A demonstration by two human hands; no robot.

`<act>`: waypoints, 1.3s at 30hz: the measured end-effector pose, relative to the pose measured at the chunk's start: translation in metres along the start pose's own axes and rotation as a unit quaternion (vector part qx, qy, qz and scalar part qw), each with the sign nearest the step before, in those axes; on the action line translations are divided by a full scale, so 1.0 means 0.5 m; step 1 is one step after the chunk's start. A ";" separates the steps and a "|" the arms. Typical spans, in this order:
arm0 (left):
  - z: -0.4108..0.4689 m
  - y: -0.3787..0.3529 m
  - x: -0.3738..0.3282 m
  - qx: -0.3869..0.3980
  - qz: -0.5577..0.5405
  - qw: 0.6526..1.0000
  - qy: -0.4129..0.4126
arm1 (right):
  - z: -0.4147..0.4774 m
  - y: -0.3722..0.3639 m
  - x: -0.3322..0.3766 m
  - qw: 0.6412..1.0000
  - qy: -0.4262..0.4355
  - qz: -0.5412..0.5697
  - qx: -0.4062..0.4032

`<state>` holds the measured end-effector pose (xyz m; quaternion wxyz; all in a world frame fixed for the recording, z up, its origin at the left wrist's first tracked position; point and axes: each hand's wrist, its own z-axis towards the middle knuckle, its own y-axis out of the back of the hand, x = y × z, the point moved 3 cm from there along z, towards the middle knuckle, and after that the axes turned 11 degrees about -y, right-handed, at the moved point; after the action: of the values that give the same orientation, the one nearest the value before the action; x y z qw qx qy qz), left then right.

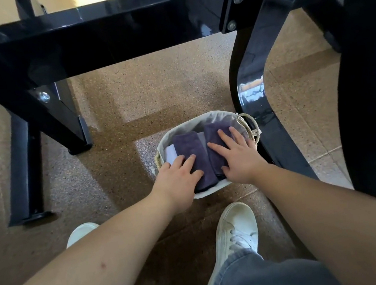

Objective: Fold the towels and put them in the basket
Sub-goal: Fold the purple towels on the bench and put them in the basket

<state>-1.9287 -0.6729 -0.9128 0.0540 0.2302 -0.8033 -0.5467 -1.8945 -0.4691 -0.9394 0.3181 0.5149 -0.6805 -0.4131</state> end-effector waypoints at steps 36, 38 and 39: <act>0.051 -0.008 0.002 -0.043 -0.046 0.996 0.065 | 0.013 0.001 0.021 0.999 0.010 0.035 -0.034; 0.056 -0.012 0.001 -0.036 -0.043 0.996 0.071 | 0.004 -0.007 0.027 0.998 0.046 0.041 0.003; 0.060 -0.015 0.000 -0.032 -0.043 0.996 0.075 | 0.004 -0.007 0.030 0.998 0.047 0.041 0.015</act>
<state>-1.9365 -0.6497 -0.9315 0.0975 0.3028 -0.7686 -0.5551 -1.8985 -0.4835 -0.9432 0.3583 0.5101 -0.6917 -0.3647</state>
